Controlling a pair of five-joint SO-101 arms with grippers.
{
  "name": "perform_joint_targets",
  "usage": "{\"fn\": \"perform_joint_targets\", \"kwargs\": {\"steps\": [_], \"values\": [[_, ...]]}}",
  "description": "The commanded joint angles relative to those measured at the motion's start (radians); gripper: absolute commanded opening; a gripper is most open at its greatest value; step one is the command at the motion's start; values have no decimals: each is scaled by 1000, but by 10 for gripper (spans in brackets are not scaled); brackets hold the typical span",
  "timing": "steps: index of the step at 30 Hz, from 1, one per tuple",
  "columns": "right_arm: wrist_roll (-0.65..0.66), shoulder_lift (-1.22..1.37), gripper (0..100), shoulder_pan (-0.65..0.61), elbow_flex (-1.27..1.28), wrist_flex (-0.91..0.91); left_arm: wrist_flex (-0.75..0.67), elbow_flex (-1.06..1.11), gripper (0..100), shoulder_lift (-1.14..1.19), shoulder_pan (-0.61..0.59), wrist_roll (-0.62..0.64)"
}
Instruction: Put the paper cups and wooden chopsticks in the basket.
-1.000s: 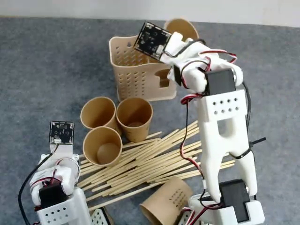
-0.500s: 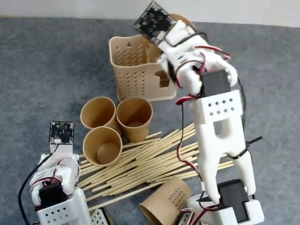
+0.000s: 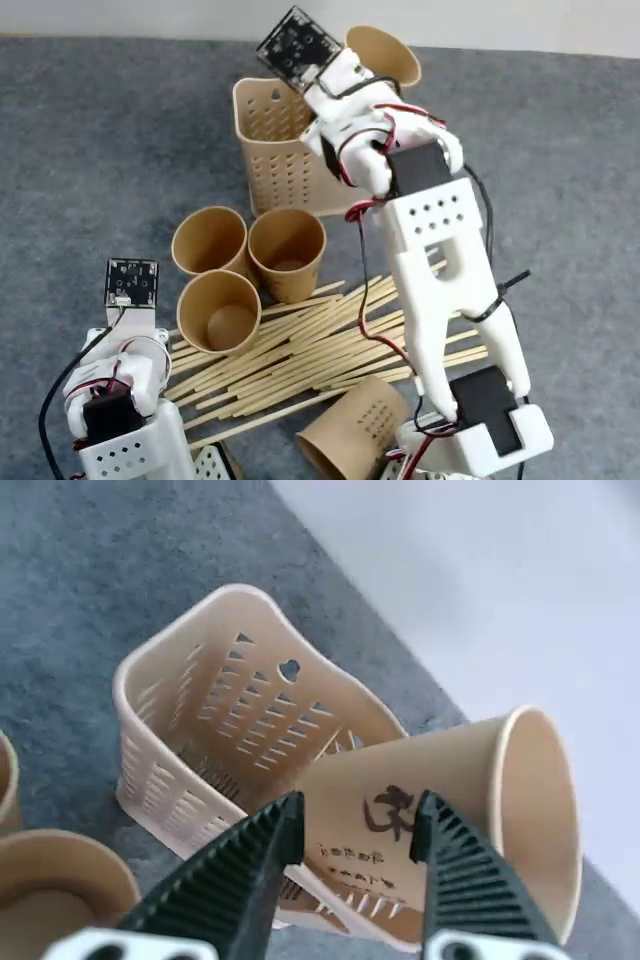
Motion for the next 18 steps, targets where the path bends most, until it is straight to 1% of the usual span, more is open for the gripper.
{"fn": "perform_joint_targets", "kwargs": {"steps": [1,6,10,12,18], "values": [[-87,-41,187,12,-111,-30,-11,-8,102,-15,-13,-5],[-183,-65,193,15,-203,-4,-11,-8,102,-15,-13,-5],[-279,-64,255,24,-242,13,-11,-8,102,-15,-13,-5],[-324,-62,260,50,-243,8,-11,-8,102,-15,-13,-5],[-384,-61,260,91,-211,7,-11,-8,102,-15,-13,-5]]}}
